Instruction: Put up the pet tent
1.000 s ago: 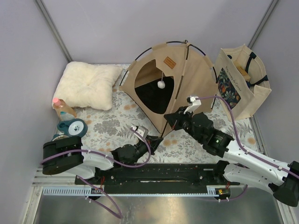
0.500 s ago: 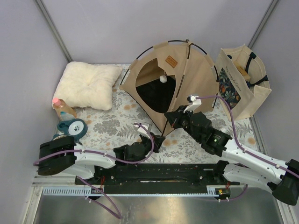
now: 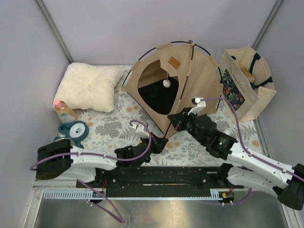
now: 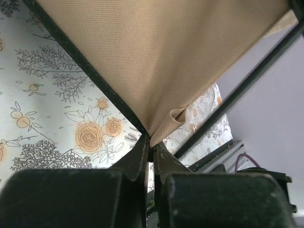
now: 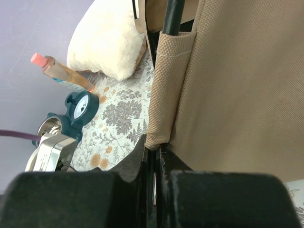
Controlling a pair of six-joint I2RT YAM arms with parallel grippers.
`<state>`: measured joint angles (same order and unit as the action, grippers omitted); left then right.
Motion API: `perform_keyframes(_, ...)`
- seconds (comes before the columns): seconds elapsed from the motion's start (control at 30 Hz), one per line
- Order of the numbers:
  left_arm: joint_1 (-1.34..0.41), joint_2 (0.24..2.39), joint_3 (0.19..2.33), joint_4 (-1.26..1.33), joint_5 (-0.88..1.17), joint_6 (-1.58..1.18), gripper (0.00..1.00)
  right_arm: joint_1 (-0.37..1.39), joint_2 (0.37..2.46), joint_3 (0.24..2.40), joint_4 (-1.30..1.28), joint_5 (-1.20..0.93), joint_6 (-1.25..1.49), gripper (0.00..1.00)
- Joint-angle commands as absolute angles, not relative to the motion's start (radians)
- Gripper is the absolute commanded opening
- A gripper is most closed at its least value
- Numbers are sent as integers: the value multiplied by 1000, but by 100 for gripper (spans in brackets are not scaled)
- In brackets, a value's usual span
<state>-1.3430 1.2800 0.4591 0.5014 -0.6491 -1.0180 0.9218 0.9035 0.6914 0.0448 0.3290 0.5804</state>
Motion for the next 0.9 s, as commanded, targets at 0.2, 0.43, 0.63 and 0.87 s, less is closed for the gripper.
perform_keyframes(0.2,-1322,1250,414,250,-580,-1267,0,893,828,756,156,431,565,0)
perform_keyframes(0.43,-1313,1267,414,351,-522,-1310,0,893,874,727,190,396,610,0)
perform_keyframes(0.63,-1309,1269,446,359,-517,-1302,0,894,904,716,190,350,635,0)
perform_keyframes(0.87,-1275,1262,460,379,-500,-1295,0,893,861,666,100,259,676,0)
